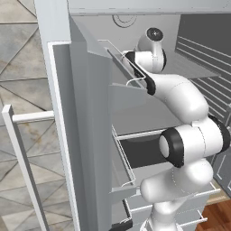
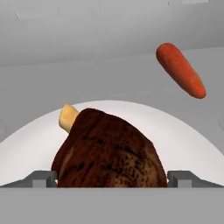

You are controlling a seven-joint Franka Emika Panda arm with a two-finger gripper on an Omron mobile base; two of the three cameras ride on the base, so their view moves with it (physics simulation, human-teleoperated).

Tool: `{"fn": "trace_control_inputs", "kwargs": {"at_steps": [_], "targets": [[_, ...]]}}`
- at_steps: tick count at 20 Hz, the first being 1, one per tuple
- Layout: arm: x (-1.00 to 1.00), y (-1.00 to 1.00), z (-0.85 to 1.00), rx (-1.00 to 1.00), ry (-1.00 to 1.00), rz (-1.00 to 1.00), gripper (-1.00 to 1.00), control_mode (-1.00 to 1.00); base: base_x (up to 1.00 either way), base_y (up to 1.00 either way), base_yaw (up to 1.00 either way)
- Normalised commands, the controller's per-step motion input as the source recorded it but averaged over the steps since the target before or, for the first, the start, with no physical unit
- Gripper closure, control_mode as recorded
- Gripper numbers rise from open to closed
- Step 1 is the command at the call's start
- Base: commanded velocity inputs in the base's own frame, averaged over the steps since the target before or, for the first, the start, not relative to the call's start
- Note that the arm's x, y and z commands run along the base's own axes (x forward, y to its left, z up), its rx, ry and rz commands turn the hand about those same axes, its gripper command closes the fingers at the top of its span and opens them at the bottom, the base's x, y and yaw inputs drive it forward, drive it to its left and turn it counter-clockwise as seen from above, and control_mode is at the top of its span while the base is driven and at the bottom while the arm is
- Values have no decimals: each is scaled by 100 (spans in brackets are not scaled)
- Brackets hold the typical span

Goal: Retrieve the steak from the fridge and place it on the saucepan with marinade on the stove.

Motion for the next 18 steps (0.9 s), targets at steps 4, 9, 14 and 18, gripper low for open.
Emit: {"fn": "trace_control_inputs", "kwargs": {"at_steps": [4,9,14,18], "targets": [[0,0,0,0,0,0,-100,-100,0,0,0],[0,0,0,0,0,0,-100,-100,0,0,0],[0,0,0,0,0,0,100,-100,0,0,0],[0,0,0,0,0,0,100,-100,0,0,0]]}}
